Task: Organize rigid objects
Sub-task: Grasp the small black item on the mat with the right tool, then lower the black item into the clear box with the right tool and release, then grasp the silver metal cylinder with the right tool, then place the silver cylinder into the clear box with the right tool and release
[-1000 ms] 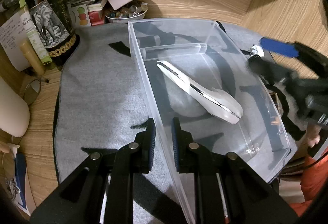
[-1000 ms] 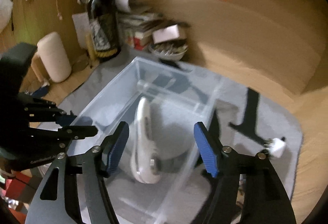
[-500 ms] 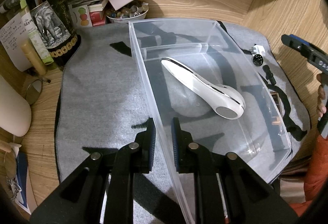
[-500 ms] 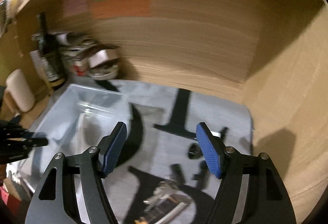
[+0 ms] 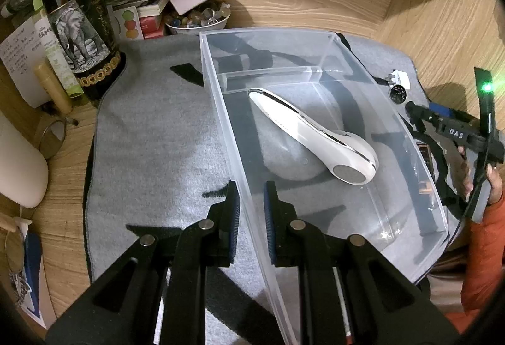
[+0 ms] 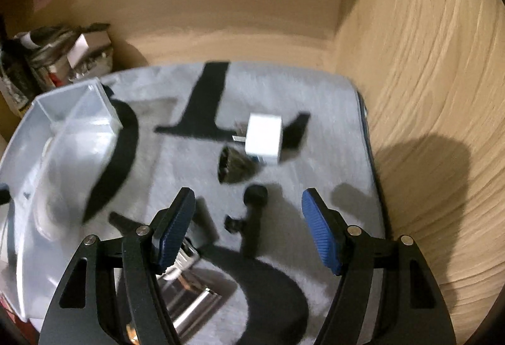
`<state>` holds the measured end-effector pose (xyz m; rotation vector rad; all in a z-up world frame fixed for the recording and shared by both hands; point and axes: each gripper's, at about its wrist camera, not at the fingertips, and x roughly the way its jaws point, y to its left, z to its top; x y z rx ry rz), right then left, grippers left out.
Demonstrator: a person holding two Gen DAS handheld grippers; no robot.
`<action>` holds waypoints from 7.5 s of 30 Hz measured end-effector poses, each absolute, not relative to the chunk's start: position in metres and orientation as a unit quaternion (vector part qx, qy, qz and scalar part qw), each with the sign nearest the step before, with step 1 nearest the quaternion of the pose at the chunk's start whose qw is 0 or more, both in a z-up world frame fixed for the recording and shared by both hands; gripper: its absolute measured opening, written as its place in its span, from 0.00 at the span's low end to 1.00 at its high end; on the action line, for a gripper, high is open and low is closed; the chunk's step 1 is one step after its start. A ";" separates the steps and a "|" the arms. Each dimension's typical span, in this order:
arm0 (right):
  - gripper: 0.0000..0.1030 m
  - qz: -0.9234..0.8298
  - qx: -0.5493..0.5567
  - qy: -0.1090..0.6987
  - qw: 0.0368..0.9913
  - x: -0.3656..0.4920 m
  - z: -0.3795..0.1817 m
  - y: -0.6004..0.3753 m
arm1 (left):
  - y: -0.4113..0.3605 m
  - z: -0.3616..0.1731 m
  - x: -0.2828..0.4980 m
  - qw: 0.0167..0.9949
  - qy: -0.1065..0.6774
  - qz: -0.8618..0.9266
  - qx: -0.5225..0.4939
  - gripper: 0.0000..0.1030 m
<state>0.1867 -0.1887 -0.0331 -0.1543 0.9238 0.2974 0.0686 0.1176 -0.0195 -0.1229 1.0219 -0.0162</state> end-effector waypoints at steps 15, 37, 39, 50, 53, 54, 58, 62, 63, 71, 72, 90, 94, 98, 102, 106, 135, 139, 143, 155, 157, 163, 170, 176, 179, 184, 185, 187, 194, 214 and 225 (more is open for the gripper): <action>0.22 0.164 -0.059 0.460 0.871 0.185 -0.059 -0.193 | 0.117 -0.020 0.069 0.871 0.488 -0.002 -0.055 0.14; 0.22 0.242 -0.062 0.338 0.908 0.133 0.027 -0.153 | 0.117 -0.020 0.069 0.871 0.489 0.000 -0.053 0.14; 0.22 0.256 -0.064 0.327 0.907 0.130 0.033 -0.142 | 0.117 -0.020 0.069 0.871 0.488 -0.001 -0.054 0.14; 0.22 0.342 -0.099 0.299 0.886 0.105 0.043 -0.069 | 0.119 -0.020 0.068 0.872 0.486 -0.002 -0.059 0.14; 0.22 0.358 -0.110 0.302 0.877 0.102 0.038 -0.052 | 0.120 -0.020 0.068 0.874 0.482 0.000 -0.061 0.14; 0.22 0.363 -0.114 0.304 0.873 0.101 0.037 -0.047 | 0.120 -0.020 0.068 0.874 0.481 0.000 -0.062 0.14; 0.22 0.376 -0.131 0.316 0.862 0.097 0.028 -0.030 | 0.120 -0.021 0.068 0.875 0.481 -0.002 -0.061 0.14; 0.22 0.385 -0.151 0.332 0.848 0.094 0.015 -0.013 | 0.119 -0.020 0.067 0.875 0.481 -0.003 -0.060 0.14; 0.22 0.386 -0.155 0.334 0.846 0.093 0.014 -0.012 | 0.119 -0.021 0.067 0.875 0.481 -0.003 -0.060 0.14; 0.22 0.399 -0.192 0.371 0.817 0.092 -0.005 0.006 | 0.119 -0.021 0.067 0.875 0.480 -0.002 -0.060 0.14; 0.22 0.400 -0.194 0.374 0.814 0.093 -0.005 0.007 | 0.119 -0.021 0.067 0.875 0.481 -0.002 -0.060 0.14; 0.58 0.382 -0.182 0.345 0.838 0.090 0.009 -0.008 | 0.117 -0.020 0.069 0.874 0.482 -0.001 -0.059 0.14; 0.61 0.368 -0.169 0.328 0.853 0.090 0.022 -0.023 | 0.116 -0.020 0.070 0.874 0.483 0.001 -0.057 0.14; 0.65 0.346 -0.154 0.312 0.871 0.094 0.034 -0.044 | 0.115 -0.020 0.069 0.874 0.483 0.002 -0.055 0.14; 0.68 0.307 -0.136 0.304 0.891 0.103 0.043 -0.074 | 0.115 -0.021 0.069 0.875 0.482 0.002 -0.053 0.14; 0.68 0.263 -0.115 0.309 0.907 0.113 0.042 -0.109 | 0.115 -0.021 0.068 0.875 0.482 0.002 -0.052 0.14; 0.68 0.193 -0.067 0.437 0.876 0.101 -0.068 -0.178 | 0.112 -0.021 0.067 0.877 0.479 0.006 -0.046 0.14; 0.67 0.203 -0.060 0.443 0.871 0.104 -0.069 -0.180 | 0.111 -0.021 0.067 0.877 0.479 0.007 -0.046 0.14; 0.66 0.203 -0.083 0.448 0.867 0.096 -0.067 -0.184 | 0.111 -0.020 0.068 0.877 0.478 0.007 -0.043 0.14; 0.24 0.189 -0.107 0.443 0.870 0.097 -0.072 -0.187 | 0.111 -0.020 0.068 0.878 0.477 0.006 -0.044 0.14; 0.16 0.184 -0.101 0.437 0.875 0.098 -0.071 -0.186 | 0.111 -0.021 0.068 0.878 0.476 0.006 -0.044 0.14; 0.14 0.186 -0.068 0.413 0.889 0.100 -0.053 -0.190 | 0.111 -0.021 0.067 0.878 0.476 0.006 -0.045 0.14; 0.14 0.200 -0.052 0.362 0.909 0.100 -0.017 -0.180 | 0.111 -0.021 0.067 0.878 0.476 0.006 -0.045 0.14; 0.14 0.229 -0.050 0.303 0.924 0.096 0.024 -0.161 | 0.111 -0.021 0.067 0.878 0.476 0.006 -0.044 0.14; 0.14 0.248 -0.048 0.274 0.928 0.091 0.045 -0.151 | 0.111 -0.021 0.067 0.879 0.476 0.006 -0.045 0.14; 0.14 0.292 -0.055 0.232 0.926 0.081 0.073 -0.122 | 0.111 -0.021 0.067 0.879 0.476 0.006 -0.045 0.14; 0.14 0.299 -0.057 0.226 0.925 0.079 0.077 -0.116 | 0.111 -0.021 0.067 0.879 0.476 0.006 -0.045 0.14; 0.14 0.317 -0.061 0.215 0.922 0.075 0.084 -0.103 | 0.111 -0.021 0.067 0.878 0.476 0.006 -0.045 0.14; 0.14 0.380 -0.087 0.219 0.895 0.077 0.083 -0.048 | 0.111 -0.021 0.067 0.878 0.476 0.006 -0.045 0.14; 0.14 0.427 -0.207 0.374 0.797 0.102 -0.013 0.019 | 0.111 -0.022 0.066 0.878 0.476 0.010 -0.045 0.14; 0.24 0.407 -0.199 0.382 0.806 0.109 -0.009 0.012 | 0.111 -0.022 0.066 0.878 0.476 0.011 -0.045 0.14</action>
